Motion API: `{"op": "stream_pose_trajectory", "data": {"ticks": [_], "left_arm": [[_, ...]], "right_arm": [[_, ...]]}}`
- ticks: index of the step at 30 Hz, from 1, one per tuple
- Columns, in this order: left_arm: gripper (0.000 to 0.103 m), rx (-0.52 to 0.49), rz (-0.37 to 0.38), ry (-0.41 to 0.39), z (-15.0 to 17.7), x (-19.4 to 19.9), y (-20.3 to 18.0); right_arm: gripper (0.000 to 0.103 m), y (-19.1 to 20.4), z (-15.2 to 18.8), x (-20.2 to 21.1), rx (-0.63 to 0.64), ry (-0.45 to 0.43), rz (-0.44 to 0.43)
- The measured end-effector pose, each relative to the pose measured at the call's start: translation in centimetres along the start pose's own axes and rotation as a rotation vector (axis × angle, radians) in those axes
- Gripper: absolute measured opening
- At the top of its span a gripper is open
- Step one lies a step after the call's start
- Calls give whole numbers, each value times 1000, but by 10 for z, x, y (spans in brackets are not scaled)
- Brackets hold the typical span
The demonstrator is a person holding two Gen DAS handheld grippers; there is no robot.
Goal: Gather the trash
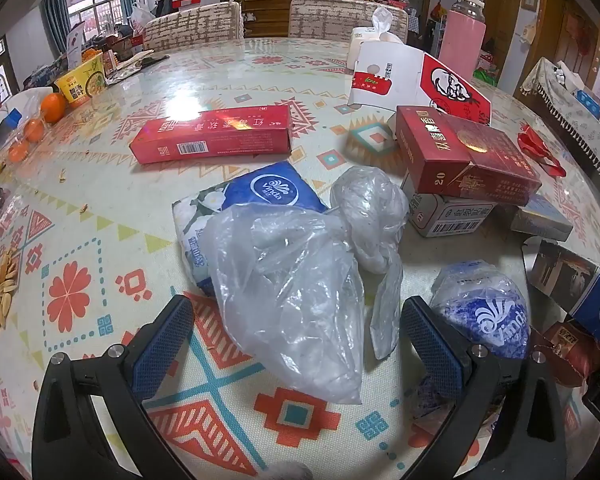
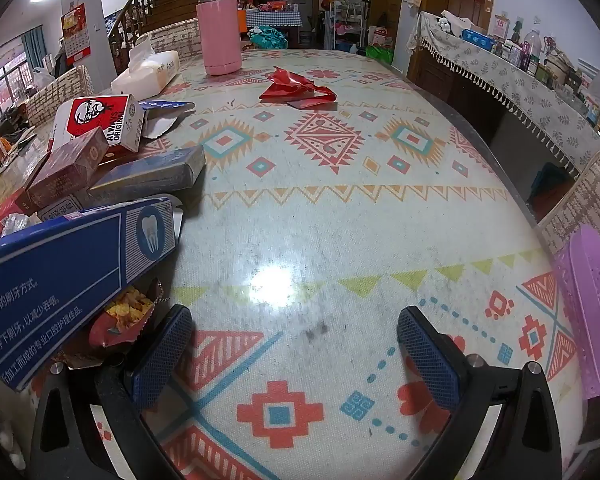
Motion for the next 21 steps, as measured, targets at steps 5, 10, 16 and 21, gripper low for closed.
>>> {"op": "stream_pose_trajectory", "data": {"ticks": [5,10,16,21], "left_arm": [[103,0,3,17,-1,-1,0],[103,-20,15,32,-5,-4,1],[103,-87,62,66,1,-1,-2],[103,-74,67,-57,5,49,4]], "right_arm": [[103,0,0,0,-1,5,-1],[103,0,1,0,1,5,1],[103,1,1,-1,34,65,-25],[103,-1,-2,-5,62,72,-47]]}}
Point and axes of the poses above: each gripper's, at about its wrist camera, not at the fingertips, and x roughly against the way its jaws point, y to its left, z to its underside, the point moved 6 cm from there along -x, roughly the way its jaws point, and after that the axes turned 2 degrees about -z, right-handed, at the moved point
